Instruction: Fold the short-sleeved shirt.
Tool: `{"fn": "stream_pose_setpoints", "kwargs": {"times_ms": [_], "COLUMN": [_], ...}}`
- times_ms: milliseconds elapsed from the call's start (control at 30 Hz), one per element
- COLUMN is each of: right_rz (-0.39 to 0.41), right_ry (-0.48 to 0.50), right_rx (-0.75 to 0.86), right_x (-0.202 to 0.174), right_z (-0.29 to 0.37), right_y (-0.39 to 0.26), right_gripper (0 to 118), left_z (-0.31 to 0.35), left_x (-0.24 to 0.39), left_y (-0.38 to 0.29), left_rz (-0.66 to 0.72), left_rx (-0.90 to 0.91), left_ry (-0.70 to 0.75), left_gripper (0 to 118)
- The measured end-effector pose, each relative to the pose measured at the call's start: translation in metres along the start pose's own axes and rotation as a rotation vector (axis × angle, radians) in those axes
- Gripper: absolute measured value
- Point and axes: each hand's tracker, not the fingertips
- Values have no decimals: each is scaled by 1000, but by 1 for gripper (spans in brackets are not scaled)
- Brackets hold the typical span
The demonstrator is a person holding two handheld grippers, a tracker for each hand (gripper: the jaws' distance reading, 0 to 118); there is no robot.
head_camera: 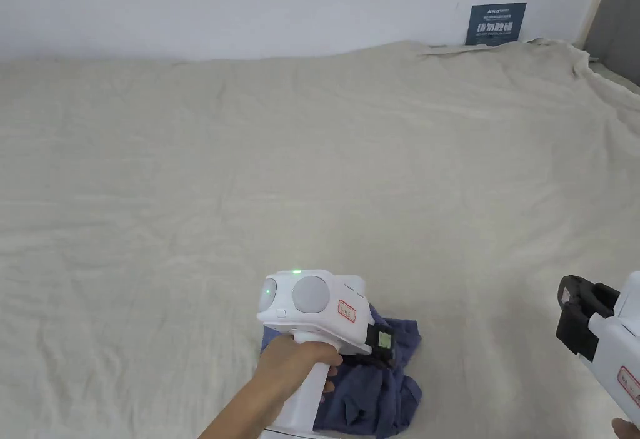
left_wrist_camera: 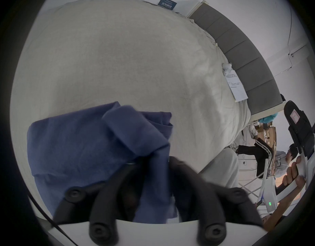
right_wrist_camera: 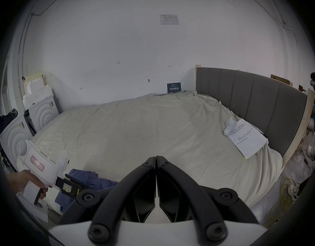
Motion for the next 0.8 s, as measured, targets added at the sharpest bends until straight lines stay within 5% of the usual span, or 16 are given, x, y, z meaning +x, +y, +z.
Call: {"fn": "stream_pose_setpoints", "kwargs": {"times_ms": [100,167,533,567,633,733,800], "right_rz": [6,8,25,26,28,32,31], "right_ry": [5,5,10,11,19,24,28], "right_rx": [0,1,20,21,21,19,18], "right_x": [-2,-3,-11,-13,-15,-18,-19], "right_z": [0,1,6,5,5,4,4], "right_y": [1,2,9,9,10,9,9], "right_gripper": [0,0,0,0,0,0,0], "left_z": [13,25,101,101,99,92,82], "left_x": [6,9,-23,-27,-34,-43,-48], "left_y": [-4,-6,-29,-33,-42,-54,-60], "left_rz": [-6,-14,-97,-99,-119,-112,-103], "left_rx": [57,101,461,485,529,543,534], "left_ry": [-91,-94,107,141,199,208,204], "left_gripper": [99,118,118,115,92,15,0]}}
